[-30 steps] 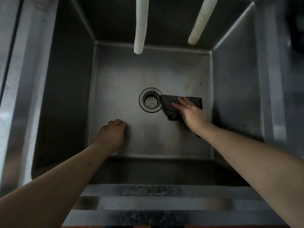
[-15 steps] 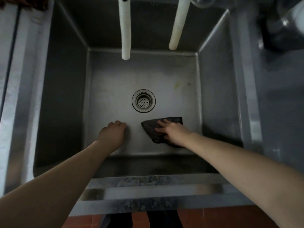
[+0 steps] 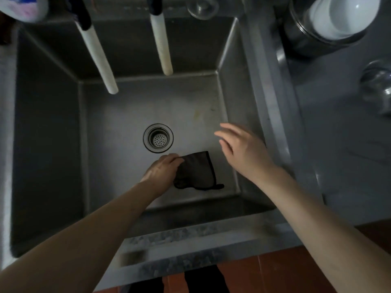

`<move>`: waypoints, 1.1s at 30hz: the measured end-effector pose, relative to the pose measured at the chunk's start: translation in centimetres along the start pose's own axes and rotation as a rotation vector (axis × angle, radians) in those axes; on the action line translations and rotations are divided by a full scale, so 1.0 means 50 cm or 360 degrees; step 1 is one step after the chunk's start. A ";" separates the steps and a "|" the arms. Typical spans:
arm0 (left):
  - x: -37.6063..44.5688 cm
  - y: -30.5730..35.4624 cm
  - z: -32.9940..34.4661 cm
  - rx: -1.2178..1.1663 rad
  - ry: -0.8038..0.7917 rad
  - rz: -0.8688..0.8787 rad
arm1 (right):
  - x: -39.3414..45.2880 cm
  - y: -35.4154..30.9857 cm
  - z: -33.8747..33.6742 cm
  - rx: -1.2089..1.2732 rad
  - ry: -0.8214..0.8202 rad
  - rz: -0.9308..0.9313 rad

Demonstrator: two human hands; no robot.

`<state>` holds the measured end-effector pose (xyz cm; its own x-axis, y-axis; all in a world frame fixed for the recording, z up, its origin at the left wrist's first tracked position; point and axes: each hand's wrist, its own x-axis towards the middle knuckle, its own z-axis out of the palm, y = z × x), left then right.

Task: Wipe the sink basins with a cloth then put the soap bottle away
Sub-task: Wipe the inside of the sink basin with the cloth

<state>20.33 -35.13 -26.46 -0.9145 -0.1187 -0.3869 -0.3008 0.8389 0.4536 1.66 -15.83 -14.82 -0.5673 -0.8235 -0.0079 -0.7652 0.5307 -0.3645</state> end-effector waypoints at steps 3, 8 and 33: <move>0.026 0.007 0.041 0.0152 -0.0089 0.0161 | -0.007 0.028 -0.039 -0.0105 0.0253 -0.0080; 0.060 -0.001 0.105 0.0467 -0.0295 0.0392 | 0.004 0.071 -0.061 -0.0262 0.0548 -0.0100; 0.117 0.048 0.197 0.0622 -0.0283 0.0954 | 0.031 0.128 -0.060 -0.0281 0.0498 0.0172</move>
<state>16.93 -28.59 -35.55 -0.8239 0.4798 -0.3016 0.3858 0.8647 0.3216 -5.01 -13.09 -14.39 -0.6923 -0.6742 0.2571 -0.7210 0.6601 -0.2106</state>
